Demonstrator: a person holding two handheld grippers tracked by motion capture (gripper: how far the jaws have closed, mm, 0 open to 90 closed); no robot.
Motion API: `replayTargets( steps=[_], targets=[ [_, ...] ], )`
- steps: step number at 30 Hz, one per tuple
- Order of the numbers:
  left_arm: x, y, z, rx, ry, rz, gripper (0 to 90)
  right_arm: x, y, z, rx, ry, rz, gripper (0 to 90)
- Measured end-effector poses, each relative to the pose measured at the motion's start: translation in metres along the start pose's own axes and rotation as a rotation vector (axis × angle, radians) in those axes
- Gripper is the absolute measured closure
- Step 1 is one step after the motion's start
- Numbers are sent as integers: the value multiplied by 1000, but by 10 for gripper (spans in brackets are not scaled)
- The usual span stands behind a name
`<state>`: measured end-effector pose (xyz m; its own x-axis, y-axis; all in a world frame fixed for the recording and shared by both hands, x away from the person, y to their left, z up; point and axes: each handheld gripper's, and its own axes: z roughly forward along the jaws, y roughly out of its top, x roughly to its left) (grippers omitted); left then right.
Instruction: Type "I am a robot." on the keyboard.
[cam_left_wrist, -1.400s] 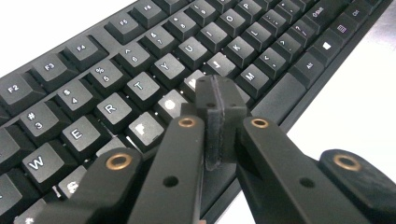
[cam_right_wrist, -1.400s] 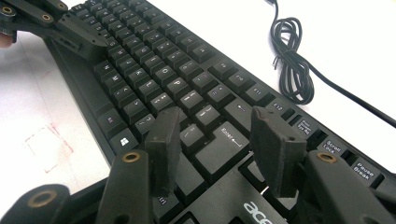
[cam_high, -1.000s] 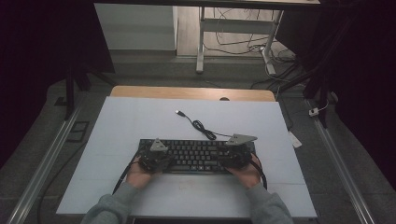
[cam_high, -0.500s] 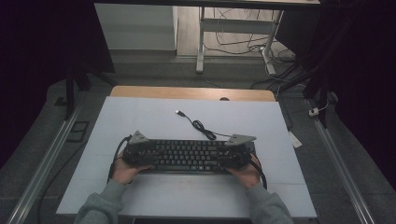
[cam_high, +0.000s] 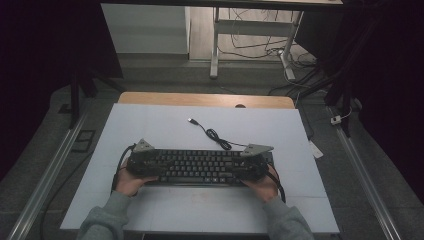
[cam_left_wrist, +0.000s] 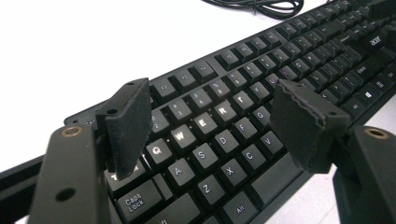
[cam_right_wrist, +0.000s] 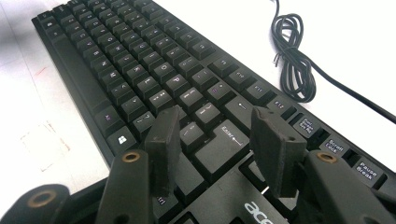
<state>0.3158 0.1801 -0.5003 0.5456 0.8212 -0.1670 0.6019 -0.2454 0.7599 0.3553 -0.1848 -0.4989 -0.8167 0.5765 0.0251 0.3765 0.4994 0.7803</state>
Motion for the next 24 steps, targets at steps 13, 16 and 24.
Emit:
replayTargets(
  steps=[13,16,24],
  targets=[
    [-2,0,2,9,-7,12,291,3,2,3,-3,6,-7,532],
    [-3,1,2,9,-7,18,290,6,5,4,-7,9,-12,534],
    [-4,1,2,7,-7,20,290,13,12,10,-10,17,-16,538]
  ],
)
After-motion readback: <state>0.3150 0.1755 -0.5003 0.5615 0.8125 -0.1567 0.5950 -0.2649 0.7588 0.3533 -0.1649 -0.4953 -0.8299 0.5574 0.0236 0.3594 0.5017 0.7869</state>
